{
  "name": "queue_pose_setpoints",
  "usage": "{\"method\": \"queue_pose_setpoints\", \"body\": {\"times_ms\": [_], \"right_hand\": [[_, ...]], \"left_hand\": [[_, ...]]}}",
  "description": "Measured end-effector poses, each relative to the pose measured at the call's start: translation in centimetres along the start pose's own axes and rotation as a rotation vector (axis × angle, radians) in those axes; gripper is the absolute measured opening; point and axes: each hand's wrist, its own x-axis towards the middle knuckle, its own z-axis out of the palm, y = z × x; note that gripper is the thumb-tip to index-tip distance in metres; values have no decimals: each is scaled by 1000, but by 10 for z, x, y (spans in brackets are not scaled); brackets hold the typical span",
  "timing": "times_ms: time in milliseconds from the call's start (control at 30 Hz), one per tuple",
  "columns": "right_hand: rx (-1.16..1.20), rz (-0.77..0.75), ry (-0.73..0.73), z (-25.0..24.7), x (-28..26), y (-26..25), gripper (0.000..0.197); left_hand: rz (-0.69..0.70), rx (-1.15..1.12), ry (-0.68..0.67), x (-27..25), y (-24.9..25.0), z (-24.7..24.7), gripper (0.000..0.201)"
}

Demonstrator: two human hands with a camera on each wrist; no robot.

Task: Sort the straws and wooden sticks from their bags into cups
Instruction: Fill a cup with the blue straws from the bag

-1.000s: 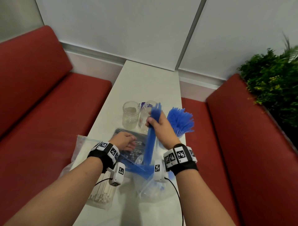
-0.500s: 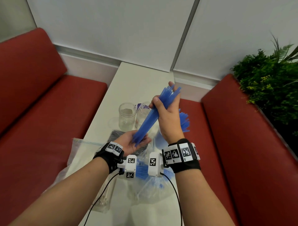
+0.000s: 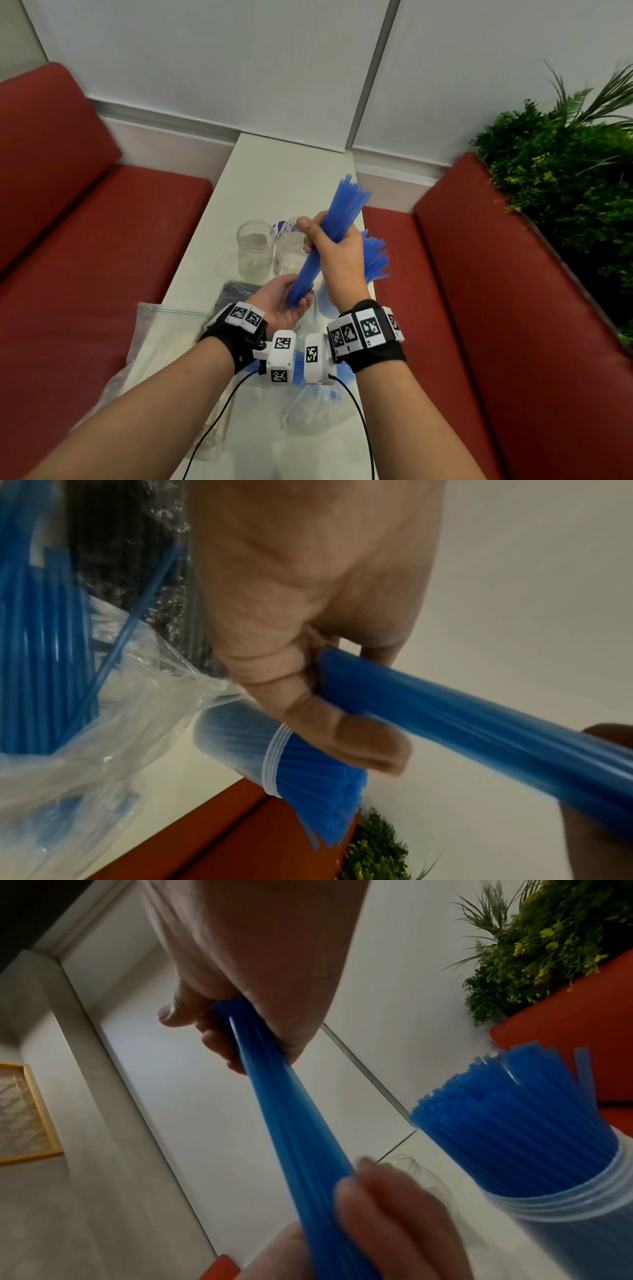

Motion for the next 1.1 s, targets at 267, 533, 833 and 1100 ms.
{"method": "queue_pose_setpoints", "body": {"times_ms": [267, 533, 833, 1100], "right_hand": [[18, 44, 11, -11, -2, 8, 29], [-25, 22, 204, -72, 17, -2, 38], [-182, 91, 326, -121, 31, 33, 38], [-166, 54, 345, -119, 67, 41, 39]], "left_hand": [[-80, 162, 17, 14, 5, 11, 33], [458, 1061, 307, 51, -15, 29, 26], [869, 2212, 111, 94, -27, 27, 44], [723, 2176, 163, 119, -26, 20, 53]]}}
